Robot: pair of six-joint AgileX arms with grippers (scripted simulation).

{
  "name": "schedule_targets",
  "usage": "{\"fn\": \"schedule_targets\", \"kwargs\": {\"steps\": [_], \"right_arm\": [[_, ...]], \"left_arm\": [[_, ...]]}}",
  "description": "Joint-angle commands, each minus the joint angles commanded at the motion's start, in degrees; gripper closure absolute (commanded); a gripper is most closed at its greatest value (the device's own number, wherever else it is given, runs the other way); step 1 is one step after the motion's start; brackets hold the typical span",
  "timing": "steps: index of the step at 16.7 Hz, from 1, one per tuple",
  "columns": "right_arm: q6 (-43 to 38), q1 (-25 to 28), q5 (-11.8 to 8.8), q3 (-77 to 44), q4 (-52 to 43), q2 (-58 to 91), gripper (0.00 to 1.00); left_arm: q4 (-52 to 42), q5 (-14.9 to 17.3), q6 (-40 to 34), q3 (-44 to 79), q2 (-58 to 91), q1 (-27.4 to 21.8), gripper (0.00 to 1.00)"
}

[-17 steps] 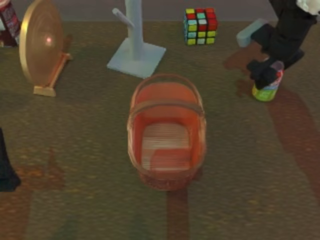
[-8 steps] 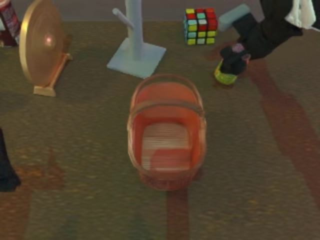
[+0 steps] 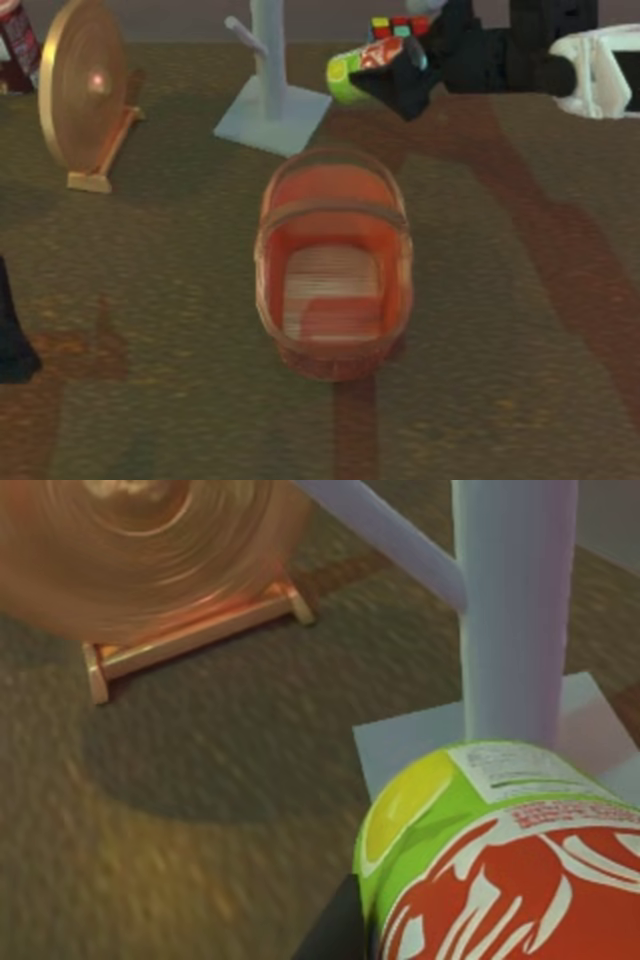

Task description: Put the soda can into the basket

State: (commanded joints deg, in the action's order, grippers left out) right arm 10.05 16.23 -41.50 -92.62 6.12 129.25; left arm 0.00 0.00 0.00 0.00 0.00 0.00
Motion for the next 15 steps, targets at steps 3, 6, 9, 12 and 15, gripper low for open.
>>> {"fn": "schedule_targets", "kwargs": {"steps": [3,6,9,12,15], "right_arm": [[-5.1,1.4,-8.6,9.2,17.1,-5.1,1.00],[-9.0,2.5,-15.6,16.6,30.2,-9.9,1.00],[-11.3,3.3,-20.2,21.3,38.0,-13.4,1.00],[-11.9,3.5,-21.7,22.7,40.3,-14.6,1.00],[-11.9,3.5,-21.7,22.7,40.3,-14.6,1.00]], "left_arm": [[0.0,0.0,0.0,0.0,0.0,0.0,0.00],[0.0,0.0,0.0,0.0,0.0,0.0,0.00],[0.0,0.0,0.0,0.0,0.0,0.0,0.00],[0.0,0.0,0.0,0.0,0.0,0.0,0.00],[0.0,0.0,0.0,0.0,0.0,0.0,0.00]]}}
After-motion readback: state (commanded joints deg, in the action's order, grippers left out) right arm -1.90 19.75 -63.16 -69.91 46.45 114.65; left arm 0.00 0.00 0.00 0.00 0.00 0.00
